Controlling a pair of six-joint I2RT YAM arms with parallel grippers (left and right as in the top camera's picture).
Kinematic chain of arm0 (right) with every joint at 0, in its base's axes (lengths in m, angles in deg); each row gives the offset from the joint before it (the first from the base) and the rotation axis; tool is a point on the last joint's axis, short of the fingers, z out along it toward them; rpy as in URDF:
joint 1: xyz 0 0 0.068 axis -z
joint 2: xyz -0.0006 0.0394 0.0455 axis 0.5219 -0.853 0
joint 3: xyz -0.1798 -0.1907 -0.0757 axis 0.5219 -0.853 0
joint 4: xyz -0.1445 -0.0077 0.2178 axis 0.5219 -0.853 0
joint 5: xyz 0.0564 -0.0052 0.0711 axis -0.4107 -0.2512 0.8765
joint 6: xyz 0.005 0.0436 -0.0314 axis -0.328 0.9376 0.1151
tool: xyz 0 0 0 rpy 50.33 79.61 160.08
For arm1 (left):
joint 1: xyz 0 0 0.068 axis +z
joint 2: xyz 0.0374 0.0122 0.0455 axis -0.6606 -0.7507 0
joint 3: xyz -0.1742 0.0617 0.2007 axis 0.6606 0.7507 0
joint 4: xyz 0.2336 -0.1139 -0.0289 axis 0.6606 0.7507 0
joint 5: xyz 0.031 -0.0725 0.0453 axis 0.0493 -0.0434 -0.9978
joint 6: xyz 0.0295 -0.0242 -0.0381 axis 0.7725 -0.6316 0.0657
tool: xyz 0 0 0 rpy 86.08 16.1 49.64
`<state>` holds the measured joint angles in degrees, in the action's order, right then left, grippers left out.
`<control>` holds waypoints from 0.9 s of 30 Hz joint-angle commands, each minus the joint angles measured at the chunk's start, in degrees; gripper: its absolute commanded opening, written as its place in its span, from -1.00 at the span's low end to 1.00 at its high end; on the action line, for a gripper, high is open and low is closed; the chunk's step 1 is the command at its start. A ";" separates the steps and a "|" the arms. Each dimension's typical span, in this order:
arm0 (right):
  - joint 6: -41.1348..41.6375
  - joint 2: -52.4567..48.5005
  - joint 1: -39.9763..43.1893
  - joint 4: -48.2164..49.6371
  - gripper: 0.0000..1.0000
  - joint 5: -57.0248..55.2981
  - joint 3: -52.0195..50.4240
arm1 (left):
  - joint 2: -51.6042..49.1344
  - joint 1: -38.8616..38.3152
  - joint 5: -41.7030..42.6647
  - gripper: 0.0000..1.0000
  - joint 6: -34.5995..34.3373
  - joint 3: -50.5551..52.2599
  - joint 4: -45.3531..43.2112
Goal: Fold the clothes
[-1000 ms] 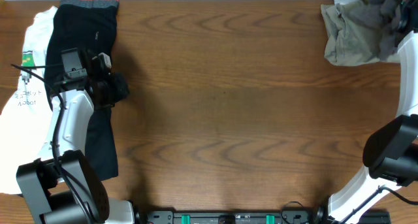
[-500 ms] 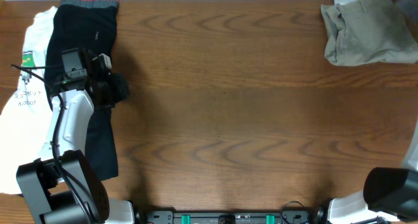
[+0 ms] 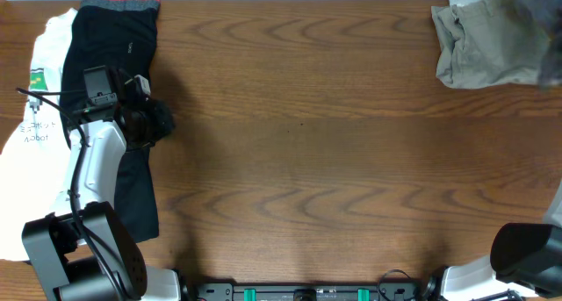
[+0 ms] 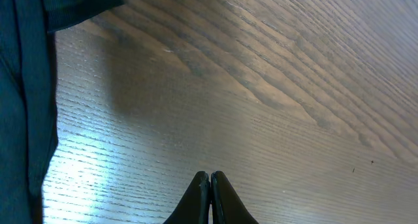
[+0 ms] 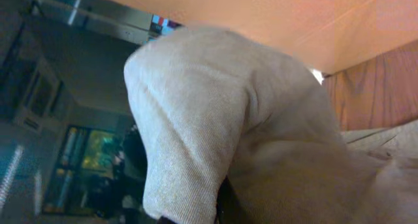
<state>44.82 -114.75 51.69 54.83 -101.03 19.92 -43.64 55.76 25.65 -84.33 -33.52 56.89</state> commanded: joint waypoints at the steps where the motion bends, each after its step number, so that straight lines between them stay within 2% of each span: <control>1: 10.97 -0.48 0.55 0.83 -0.92 -0.13 0.87 | -0.48 -0.15 -0.26 -0.88 -0.11 0.57 0.17; 6: 27.56 -3.98 0.52 3.15 -0.86 6.43 0.85 | -0.48 -0.15 -0.26 -0.88 -0.11 0.57 0.17; 8: 27.69 -5.79 0.28 6.80 -0.97 7.82 0.85 | -0.48 -0.15 -0.26 -0.88 -0.11 0.57 0.20; 19: 23.98 -19.50 -2.60 37.42 -0.97 9.20 0.85 | -0.48 -0.15 -0.28 -0.88 -0.11 0.57 -0.26; 27: 22.32 -28.00 -5.03 47.82 -0.97 7.65 0.87 | -0.48 -0.15 -0.28 -0.88 -0.11 0.57 -0.74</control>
<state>68.58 -140.83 48.08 100.84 -92.61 19.79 -43.64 55.76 25.65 -84.51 -33.45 56.28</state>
